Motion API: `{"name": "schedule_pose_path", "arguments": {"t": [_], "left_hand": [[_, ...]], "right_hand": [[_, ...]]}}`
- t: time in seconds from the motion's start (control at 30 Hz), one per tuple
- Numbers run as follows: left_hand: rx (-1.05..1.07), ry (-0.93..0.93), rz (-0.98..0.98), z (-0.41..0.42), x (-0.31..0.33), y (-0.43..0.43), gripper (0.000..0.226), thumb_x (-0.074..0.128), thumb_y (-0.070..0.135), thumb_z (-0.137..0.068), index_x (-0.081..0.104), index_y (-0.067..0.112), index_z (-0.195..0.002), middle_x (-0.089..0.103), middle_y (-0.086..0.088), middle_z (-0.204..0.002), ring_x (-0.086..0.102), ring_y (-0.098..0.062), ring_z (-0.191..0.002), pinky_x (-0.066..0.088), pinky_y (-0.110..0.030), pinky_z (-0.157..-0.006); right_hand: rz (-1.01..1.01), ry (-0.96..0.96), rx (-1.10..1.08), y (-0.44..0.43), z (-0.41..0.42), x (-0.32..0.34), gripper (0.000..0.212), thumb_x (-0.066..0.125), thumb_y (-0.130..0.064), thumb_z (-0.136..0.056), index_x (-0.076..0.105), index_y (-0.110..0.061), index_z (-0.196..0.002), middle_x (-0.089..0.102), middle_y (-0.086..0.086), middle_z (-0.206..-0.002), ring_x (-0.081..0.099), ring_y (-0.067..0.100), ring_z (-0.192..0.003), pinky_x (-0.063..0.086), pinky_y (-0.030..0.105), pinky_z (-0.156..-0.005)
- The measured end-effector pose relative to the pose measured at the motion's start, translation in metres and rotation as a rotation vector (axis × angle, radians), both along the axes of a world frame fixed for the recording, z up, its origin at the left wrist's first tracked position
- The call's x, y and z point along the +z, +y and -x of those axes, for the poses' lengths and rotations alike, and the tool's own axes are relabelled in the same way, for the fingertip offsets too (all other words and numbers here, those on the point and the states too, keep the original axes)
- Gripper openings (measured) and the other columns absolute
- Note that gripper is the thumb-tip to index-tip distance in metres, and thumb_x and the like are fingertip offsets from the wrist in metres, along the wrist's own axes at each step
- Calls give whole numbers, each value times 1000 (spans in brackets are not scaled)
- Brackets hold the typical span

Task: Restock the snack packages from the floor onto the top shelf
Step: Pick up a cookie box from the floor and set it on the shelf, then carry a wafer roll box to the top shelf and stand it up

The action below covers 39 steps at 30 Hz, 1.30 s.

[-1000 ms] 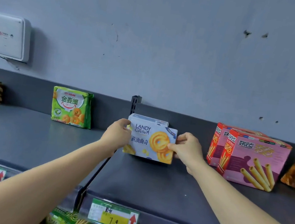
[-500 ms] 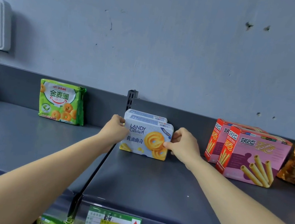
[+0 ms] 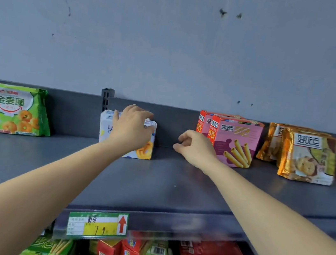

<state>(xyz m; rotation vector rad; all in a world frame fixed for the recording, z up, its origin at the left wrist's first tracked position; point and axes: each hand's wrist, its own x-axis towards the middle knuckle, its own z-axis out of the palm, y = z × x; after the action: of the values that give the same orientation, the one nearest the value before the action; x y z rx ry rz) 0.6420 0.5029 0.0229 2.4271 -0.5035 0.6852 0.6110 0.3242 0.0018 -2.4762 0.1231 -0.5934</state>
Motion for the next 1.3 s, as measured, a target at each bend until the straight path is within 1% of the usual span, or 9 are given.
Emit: {"name": "schedule_pose_path", "arguments": {"t": [0.17,0.27,0.37,0.47,0.73,0.8,0.93,1.17,1.3], "left_hand": [[-241,11,-176,40,-9,-49,33,53,32,-93,64,14,-117,61,-6,-123,53,-28,-118,39,-40,-102],[-421,22,-231,70,-18,-74,33,53,32,-92,66,13,-116,64,-8,-118,57,-30,-114,45,-39,-95],[-587,29,-240,105,-27,-97,38,57,29,-91,62,9,-123,62,-11,-126,56,-31,-118,47,-43,-96],[-753,-9,-262,144,-37,-122,39,59,29,-90,61,3,-120,62,-16,-123,56,-32,-116,49,-43,-93],[-1101,-50,-331,290,-66,-199,33,54,24,-91,61,11,-120,59,-14,-120,56,-32,-113,44,-33,-88],[-1183,-34,-387,335,-80,-221,30,53,26,-91,62,10,-115,59,-15,-121,56,-33,-114,47,-35,-91],[-1304,-23,-488,438,-112,-257,42,49,32,-96,53,10,-131,52,-12,-132,50,-29,-122,43,-36,-98],[-1539,-18,-559,622,-147,-307,35,51,30,-95,56,11,-124,55,-9,-125,53,-26,-114,45,-33,-89],[-1645,-58,-599,716,-164,-327,35,52,33,-95,58,8,-120,56,-11,-122,54,-28,-110,47,-39,-91]], "right_hand": [[99,-16,-272,-34,71,-1,24,65,-37,-88,64,-21,-106,67,-2,-115,53,16,-117,39,36,-102],[118,28,-420,-54,125,-7,24,64,-35,-88,64,-19,-105,63,0,-125,55,22,-119,46,33,-91],[122,71,-588,-71,187,-18,27,63,-38,-88,62,-22,-110,65,-1,-116,61,22,-105,51,35,-86],[122,100,-743,-84,253,-32,27,63,-35,-89,62,-23,-112,66,-1,-115,61,23,-105,51,33,-86],[164,251,-1024,-107,442,-59,30,59,-29,-91,60,-18,-119,61,6,-119,58,25,-109,49,34,-87],[181,304,-1074,-112,491,-68,34,58,-30,-91,58,-17,-123,59,7,-123,57,25,-111,45,31,-86],[168,412,-1178,-115,595,-90,34,55,-30,-92,56,-16,-123,58,6,-125,56,27,-110,45,31,-83],[100,602,-1389,-107,794,-126,40,56,-34,-94,53,-18,-130,55,7,-131,54,28,-116,49,38,-91],[21,665,-1551,-91,902,-142,32,57,-32,-91,59,-16,-119,60,8,-122,57,29,-111,51,40,-87]]}}
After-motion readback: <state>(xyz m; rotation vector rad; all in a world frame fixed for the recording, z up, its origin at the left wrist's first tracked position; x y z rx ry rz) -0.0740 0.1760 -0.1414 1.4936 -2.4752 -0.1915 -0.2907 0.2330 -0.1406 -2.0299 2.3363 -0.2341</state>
